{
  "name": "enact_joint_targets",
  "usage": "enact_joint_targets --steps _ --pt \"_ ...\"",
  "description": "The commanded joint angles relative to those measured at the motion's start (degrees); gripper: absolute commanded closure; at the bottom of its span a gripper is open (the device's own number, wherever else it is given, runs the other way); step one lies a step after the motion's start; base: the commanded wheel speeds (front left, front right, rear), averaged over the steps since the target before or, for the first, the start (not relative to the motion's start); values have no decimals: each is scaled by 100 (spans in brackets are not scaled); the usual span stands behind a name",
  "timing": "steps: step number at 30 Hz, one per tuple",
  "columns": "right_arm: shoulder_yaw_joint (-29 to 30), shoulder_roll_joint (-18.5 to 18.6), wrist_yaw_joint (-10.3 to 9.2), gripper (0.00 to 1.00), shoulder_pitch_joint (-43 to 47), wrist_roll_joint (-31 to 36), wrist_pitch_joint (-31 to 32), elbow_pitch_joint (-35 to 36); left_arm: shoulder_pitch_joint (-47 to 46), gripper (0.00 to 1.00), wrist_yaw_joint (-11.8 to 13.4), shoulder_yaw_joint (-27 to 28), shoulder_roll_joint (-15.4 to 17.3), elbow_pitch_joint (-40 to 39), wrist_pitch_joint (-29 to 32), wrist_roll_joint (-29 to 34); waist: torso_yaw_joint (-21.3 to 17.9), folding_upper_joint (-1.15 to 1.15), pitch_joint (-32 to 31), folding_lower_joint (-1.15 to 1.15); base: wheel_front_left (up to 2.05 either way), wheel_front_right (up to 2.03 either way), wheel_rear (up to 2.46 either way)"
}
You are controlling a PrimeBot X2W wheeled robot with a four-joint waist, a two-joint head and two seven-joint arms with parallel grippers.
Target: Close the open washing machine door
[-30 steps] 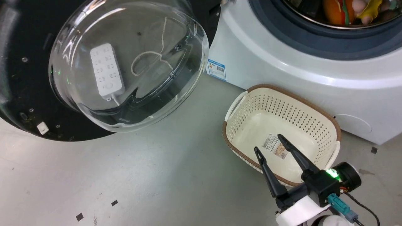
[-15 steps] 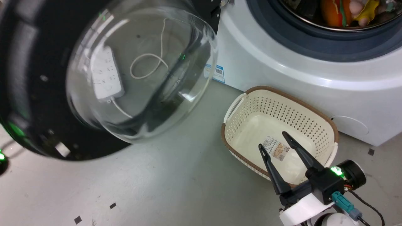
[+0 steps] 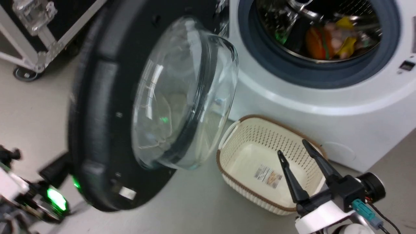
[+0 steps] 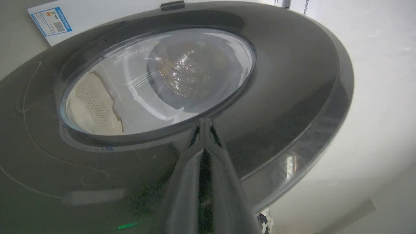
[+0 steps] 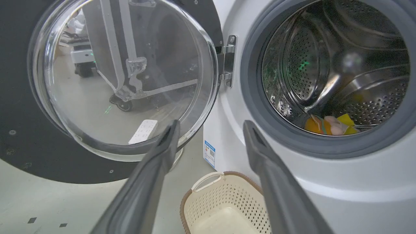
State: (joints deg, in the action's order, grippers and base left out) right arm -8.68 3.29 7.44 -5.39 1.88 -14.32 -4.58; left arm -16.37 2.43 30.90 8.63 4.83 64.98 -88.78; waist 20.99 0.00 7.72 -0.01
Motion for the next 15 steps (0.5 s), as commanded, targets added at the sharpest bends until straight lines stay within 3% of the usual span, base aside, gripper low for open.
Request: enact_joint_targets --steps 1,6,7,11,15 --pt "227 -34 5 0 124 -79 -53 24 499 100 28 -279 -390 -531 -88 67 -366 0 -332 1 0 0 0" --pt "430 -39 5 0 188 -187 -59 99 951 100 57 -631 -553 -867 -531 38 -753 0 -458 1 0 0 0" --pt "565 -40 5 0 218 -220 -61 190 1340 100 -67 -1171 -570 -1034 -927 -187 -1114 0 -462 1 0 0 0" --pt "817 -40 5 0 313 -224 -61 302 1703 100 -210 -2068 -573 -1209 -1556 -746 -1557 0 -398 1 0 0 0" --pt "1032 -40 5 0 366 -222 -49 395 1881 100 -396 -2830 -574 -1354 -2015 -876 -2014 0 -257 1 0 0 0"
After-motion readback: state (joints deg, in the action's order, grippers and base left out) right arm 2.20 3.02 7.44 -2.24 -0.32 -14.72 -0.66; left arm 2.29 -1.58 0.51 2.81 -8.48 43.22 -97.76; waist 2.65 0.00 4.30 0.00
